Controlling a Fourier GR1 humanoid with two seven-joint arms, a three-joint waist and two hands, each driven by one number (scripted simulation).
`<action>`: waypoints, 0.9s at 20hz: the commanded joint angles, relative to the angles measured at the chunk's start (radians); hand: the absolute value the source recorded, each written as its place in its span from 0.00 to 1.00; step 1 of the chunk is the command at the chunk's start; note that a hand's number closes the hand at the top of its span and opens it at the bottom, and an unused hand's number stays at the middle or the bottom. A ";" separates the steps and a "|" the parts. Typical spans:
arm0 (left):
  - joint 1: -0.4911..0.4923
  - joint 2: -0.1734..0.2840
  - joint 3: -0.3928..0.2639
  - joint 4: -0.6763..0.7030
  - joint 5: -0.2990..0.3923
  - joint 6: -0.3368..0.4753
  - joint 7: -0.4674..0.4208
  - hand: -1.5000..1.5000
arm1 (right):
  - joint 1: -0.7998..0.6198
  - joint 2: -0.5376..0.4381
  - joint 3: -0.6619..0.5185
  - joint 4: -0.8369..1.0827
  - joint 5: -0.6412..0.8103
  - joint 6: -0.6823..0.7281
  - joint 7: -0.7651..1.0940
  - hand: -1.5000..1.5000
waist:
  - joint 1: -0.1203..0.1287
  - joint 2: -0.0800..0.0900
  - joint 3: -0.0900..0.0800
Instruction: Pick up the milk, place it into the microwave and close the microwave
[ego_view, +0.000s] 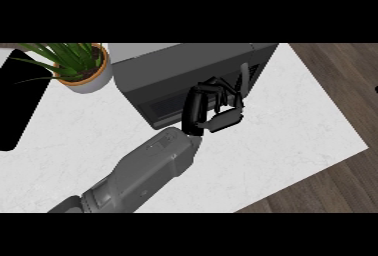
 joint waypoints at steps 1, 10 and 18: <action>-0.070 0.000 0.035 0.085 0.032 -0.031 0.040 1.00 | -0.011 -0.015 -0.008 0.002 -0.015 0.004 0.006 0.00 | -0.004 0.016 -0.002; -0.075 0.000 -0.043 0.151 0.007 -0.007 0.053 1.00 | -0.029 -0.030 -0.002 -0.003 -0.088 0.040 0.010 0.00 | 0.000 0.015 0.002; -0.058 0.000 -0.062 0.204 0.041 0.064 0.094 1.00 | -0.010 -0.059 -0.004 -0.015 -0.139 0.070 0.025 0.00 | 0.033 -0.001 0.001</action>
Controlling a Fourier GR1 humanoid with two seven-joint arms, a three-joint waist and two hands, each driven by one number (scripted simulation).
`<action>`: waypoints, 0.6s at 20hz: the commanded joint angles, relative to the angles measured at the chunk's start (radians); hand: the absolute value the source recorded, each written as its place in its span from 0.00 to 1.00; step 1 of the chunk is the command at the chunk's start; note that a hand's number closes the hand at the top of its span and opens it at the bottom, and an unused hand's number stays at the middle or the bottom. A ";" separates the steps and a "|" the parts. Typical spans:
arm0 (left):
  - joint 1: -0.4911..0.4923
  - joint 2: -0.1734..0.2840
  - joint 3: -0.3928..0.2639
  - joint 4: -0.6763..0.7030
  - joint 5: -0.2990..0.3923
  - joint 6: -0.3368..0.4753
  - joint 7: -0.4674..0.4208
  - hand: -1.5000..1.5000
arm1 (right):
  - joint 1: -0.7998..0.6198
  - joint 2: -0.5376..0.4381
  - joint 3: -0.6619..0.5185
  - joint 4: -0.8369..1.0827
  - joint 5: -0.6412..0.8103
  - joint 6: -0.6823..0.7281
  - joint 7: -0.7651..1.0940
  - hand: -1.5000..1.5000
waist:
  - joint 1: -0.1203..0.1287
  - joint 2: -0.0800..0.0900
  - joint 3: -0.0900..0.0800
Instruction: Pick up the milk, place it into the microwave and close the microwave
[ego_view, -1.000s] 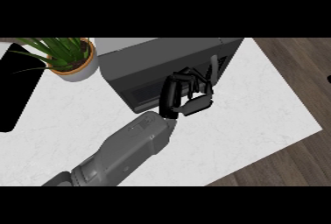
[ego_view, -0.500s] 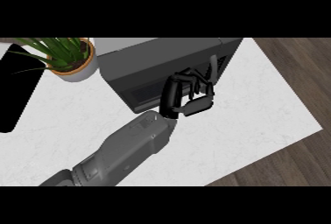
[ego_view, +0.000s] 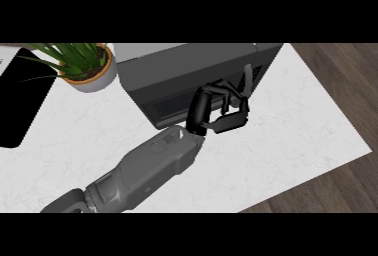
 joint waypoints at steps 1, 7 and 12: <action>0.003 0.001 0.048 0.140 0.043 0.044 0.047 1.00 | 0.000 -0.016 -0.014 -0.012 -0.020 0.006 0.002 0.00 | 0.023 0.007 -0.004; 0.036 0.001 0.045 0.153 0.097 0.054 0.069 1.00 | 0.040 -0.030 -0.036 -0.025 -0.038 -0.006 0.011 0.00 | 0.055 -0.001 -0.006; 0.033 0.001 0.031 0.156 0.120 0.037 0.057 0.00 | 0.064 -0.052 -0.055 -0.049 -0.057 -0.013 0.024 0.00 | 0.068 -0.007 -0.007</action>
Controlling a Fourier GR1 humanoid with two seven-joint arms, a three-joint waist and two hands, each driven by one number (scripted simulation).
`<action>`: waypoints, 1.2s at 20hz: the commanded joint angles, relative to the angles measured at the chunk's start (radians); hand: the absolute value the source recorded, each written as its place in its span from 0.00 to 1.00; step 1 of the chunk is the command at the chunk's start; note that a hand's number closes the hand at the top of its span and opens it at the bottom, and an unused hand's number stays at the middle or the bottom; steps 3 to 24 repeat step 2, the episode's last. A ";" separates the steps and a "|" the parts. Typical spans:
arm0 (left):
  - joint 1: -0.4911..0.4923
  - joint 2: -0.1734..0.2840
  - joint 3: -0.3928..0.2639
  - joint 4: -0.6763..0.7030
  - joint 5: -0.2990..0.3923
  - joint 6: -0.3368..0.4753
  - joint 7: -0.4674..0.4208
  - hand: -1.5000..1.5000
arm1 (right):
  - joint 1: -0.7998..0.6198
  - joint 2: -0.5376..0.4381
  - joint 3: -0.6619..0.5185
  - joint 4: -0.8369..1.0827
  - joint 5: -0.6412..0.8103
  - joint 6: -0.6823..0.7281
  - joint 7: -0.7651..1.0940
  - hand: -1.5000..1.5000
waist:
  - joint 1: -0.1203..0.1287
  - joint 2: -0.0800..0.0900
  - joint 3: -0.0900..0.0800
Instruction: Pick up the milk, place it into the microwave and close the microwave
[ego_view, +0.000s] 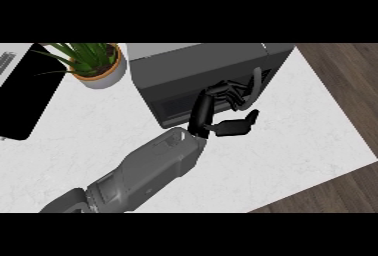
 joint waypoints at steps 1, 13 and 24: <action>0.067 0.002 0.071 0.160 0.053 0.060 0.000 0.00 | 0.025 -0.016 -0.017 -0.011 -0.009 -0.002 0.009 0.00 | 0.033 0.007 -0.001; 0.054 0.002 0.069 0.165 0.054 0.040 0.004 0.00 | 0.029 -0.017 -0.020 -0.026 -0.017 -0.006 0.010 0.00 | 0.028 0.006 -0.002; 0.054 0.002 0.069 0.165 0.054 0.040 0.004 0.00 | 0.029 -0.017 -0.020 -0.026 -0.017 -0.006 0.010 0.00 | 0.028 0.006 -0.002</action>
